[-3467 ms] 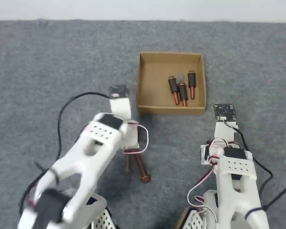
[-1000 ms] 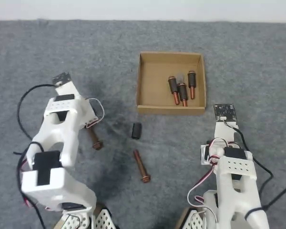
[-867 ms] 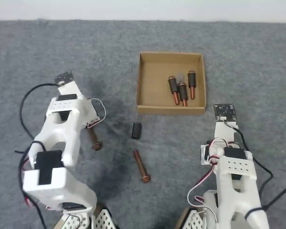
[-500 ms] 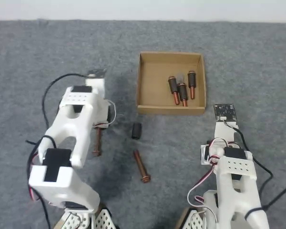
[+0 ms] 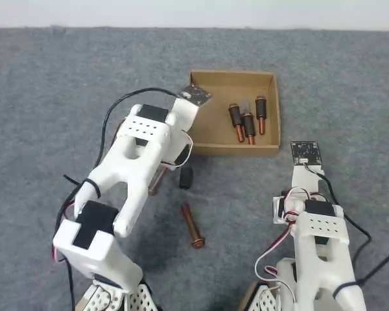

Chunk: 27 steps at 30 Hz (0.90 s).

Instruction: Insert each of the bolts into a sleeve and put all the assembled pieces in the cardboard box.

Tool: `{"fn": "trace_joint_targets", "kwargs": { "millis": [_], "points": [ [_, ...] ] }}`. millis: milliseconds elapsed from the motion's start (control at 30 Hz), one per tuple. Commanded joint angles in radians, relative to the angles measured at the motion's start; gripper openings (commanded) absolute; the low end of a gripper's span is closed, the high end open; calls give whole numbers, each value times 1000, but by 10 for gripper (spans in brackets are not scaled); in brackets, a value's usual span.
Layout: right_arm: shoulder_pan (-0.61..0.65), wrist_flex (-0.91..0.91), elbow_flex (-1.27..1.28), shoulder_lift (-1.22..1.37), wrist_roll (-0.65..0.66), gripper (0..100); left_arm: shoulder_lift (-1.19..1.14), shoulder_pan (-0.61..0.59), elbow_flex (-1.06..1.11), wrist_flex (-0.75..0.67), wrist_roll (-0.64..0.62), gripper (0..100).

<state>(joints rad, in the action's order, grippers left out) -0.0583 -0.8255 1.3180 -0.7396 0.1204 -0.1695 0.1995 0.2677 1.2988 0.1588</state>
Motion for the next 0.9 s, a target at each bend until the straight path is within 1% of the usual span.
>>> {"fn": "trace_joint_targets", "kwargs": {
  "millis": [0,100,167,267,400,500,633,733,867],
  "points": [
    [-18,15,-9,-33,23,6,12,-2,-51,-21,-138,130],
    [-18,15,-9,-33,23,6,23,-5,-25,-28,-218,201],
    [-18,15,-9,-33,23,6,23,-3,-21,-28,-249,196],
    [-18,16,-9,-33,23,6,25,0,-21,-21,-284,144],
    [-18,16,-9,-33,23,6,25,6,-21,-21,-339,6],
    [-18,16,-9,-33,23,6,46,6,-12,3,-367,13],
    [-16,16,-9,-33,23,6,190,8,77,-11,-400,12],
    [-16,16,-9,-33,23,6,331,26,183,-52,-446,12],
    [-16,16,-9,-33,23,6,470,92,344,-118,-542,12]
  ]
}}
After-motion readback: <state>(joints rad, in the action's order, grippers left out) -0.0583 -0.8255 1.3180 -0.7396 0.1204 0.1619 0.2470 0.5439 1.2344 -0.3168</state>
